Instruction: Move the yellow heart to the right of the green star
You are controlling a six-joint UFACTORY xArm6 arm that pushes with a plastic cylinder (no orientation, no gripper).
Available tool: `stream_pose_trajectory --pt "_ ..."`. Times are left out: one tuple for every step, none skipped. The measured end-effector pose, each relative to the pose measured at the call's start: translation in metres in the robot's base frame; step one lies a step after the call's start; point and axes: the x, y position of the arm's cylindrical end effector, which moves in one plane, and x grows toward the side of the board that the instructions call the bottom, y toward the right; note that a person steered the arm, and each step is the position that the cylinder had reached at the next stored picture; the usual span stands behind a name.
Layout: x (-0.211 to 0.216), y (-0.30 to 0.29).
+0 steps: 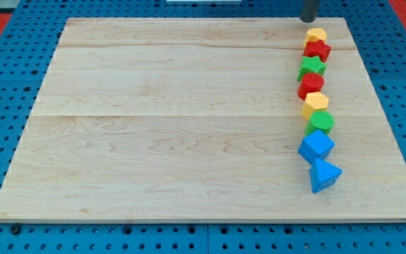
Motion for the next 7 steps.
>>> stream_pose_trajectory --pt "0.065 0.016" --pt "0.102 0.036" --pt "0.119 0.046" --pt "0.13 0.02" --pt "0.131 -0.035" --pt "0.131 -0.068" --pt "0.13 -0.031"
